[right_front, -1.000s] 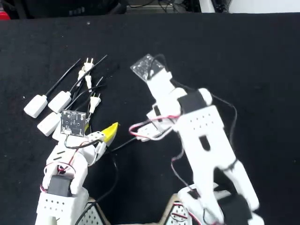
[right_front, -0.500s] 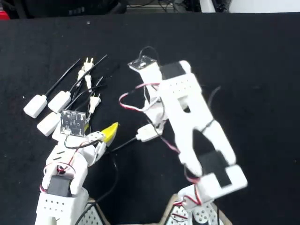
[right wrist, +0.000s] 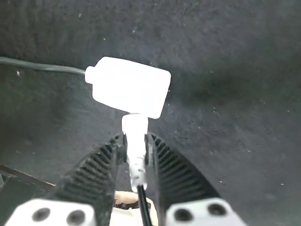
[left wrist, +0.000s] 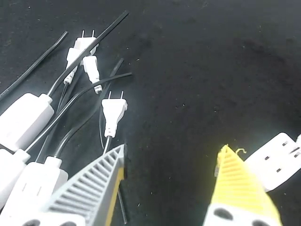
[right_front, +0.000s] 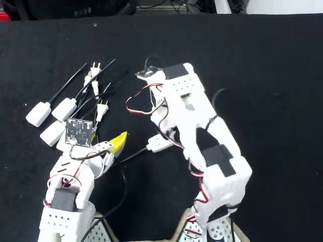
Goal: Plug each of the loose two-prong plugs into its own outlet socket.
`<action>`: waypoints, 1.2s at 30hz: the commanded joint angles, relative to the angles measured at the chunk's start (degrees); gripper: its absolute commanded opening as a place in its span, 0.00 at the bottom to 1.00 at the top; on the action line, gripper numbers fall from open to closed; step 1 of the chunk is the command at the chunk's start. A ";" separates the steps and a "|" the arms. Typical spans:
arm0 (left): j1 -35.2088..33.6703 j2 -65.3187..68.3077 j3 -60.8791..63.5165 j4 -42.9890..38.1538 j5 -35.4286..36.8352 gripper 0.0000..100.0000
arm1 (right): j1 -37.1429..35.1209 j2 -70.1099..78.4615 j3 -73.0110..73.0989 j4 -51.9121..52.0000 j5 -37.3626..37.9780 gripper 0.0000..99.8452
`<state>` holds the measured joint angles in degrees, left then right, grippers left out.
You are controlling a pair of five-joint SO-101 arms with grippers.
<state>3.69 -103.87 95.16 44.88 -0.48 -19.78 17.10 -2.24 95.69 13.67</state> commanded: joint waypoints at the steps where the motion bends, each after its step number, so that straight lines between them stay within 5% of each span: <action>1: 0.13 -0.53 -1.36 -0.35 0.09 0.31 | 1.85 0.31 -3.47 -0.88 0.00 0.01; 36: 0.22 -0.53 -1.36 -0.35 0.09 0.31 | 5.89 0.04 -2.15 -3.60 2.37 0.01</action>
<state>3.69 -103.87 95.16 44.88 -0.48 -14.24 17.98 -4.09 92.44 15.52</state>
